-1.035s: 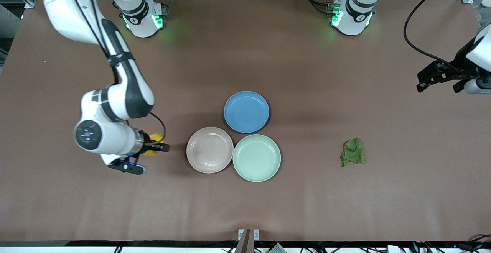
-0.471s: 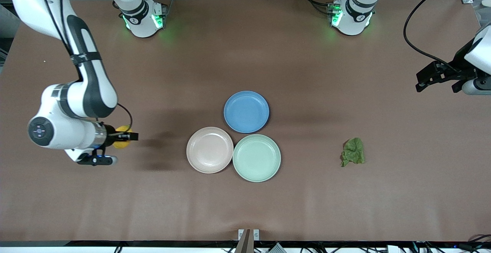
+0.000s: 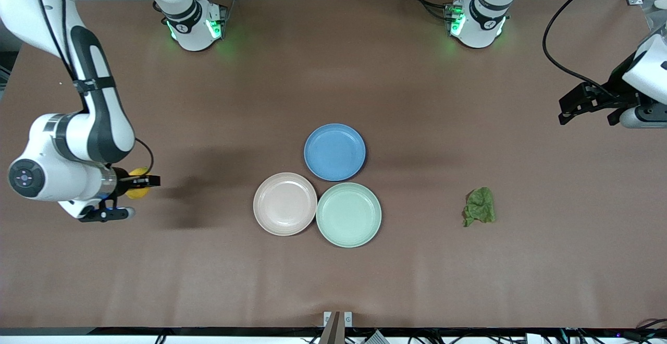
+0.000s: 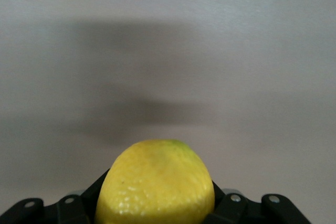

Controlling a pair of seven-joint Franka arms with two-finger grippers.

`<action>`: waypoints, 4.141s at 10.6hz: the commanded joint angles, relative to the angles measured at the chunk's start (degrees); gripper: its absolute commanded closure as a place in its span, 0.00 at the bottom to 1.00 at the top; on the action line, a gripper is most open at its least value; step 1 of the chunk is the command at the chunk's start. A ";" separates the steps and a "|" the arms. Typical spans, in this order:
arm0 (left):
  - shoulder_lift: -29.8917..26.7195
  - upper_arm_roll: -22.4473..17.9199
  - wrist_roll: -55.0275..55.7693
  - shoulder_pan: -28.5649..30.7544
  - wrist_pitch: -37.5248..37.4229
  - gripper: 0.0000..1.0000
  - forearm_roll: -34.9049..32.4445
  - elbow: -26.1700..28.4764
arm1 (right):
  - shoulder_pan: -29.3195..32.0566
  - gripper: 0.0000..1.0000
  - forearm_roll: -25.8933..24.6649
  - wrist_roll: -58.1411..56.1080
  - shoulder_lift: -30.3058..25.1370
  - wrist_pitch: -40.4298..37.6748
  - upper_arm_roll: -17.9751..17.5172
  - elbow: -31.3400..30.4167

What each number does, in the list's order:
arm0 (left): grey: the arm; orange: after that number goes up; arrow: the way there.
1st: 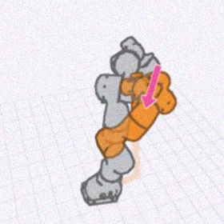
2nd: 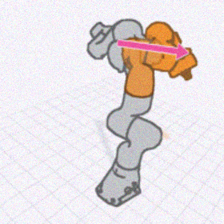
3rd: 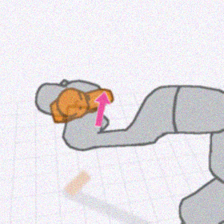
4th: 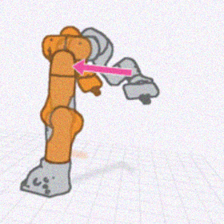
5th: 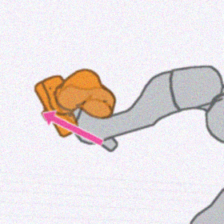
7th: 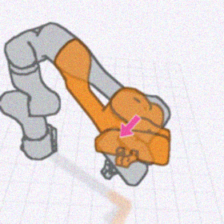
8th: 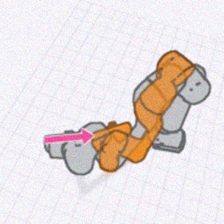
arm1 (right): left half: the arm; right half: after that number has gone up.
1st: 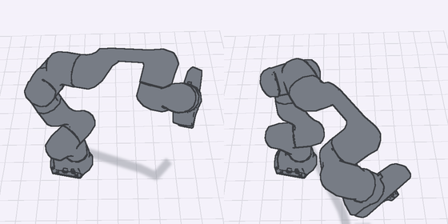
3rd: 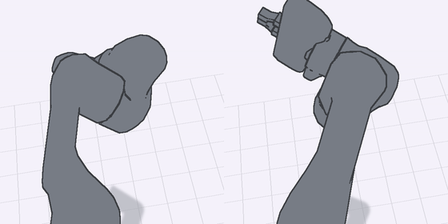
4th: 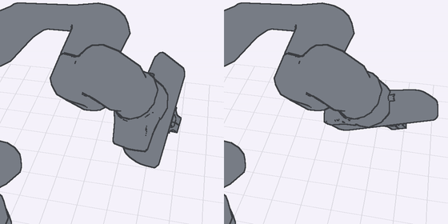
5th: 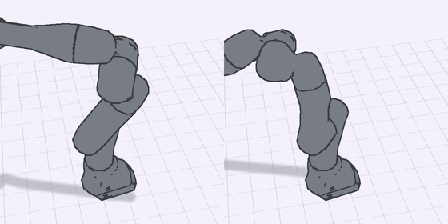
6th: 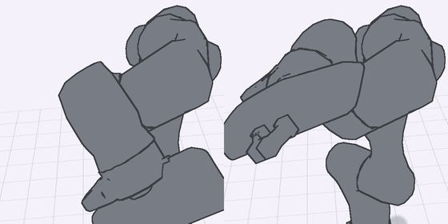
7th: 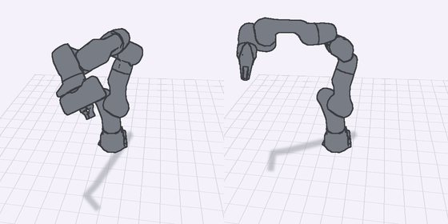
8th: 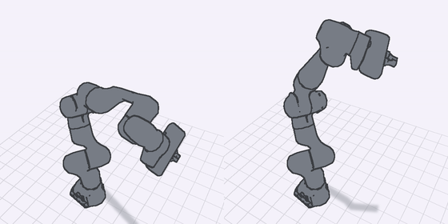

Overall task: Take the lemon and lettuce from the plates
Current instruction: 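Lower the lemon onto the table with the right gripper, then open the right gripper and draw it back from the lemon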

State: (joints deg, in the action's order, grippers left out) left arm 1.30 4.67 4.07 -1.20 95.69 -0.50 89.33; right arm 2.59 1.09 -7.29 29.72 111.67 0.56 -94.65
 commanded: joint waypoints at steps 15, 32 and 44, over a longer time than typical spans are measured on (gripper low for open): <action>-2.00 1.49 -0.12 0.85 -2.70 0.00 -0.72 -1.61 | 2.86 0.36 -0.74 -2.38 0.07 31.06 -0.65 -19.87; -0.34 1.22 -0.65 1.46 -2.44 0.00 -1.34 -1.52 | 3.12 0.00 0.05 -1.42 1.66 23.78 -0.73 -13.72; -0.95 1.40 -0.82 1.81 -2.62 0.00 -2.84 -1.96 | 0.93 0.00 -0.74 4.45 -14.06 -3.71 -0.38 -5.63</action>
State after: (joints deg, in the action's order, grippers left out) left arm 0.80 5.93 3.95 0.32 93.95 -2.00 88.20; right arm 4.92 1.09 -7.22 21.37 113.63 0.21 -99.32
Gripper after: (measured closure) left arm 0.000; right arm 0.000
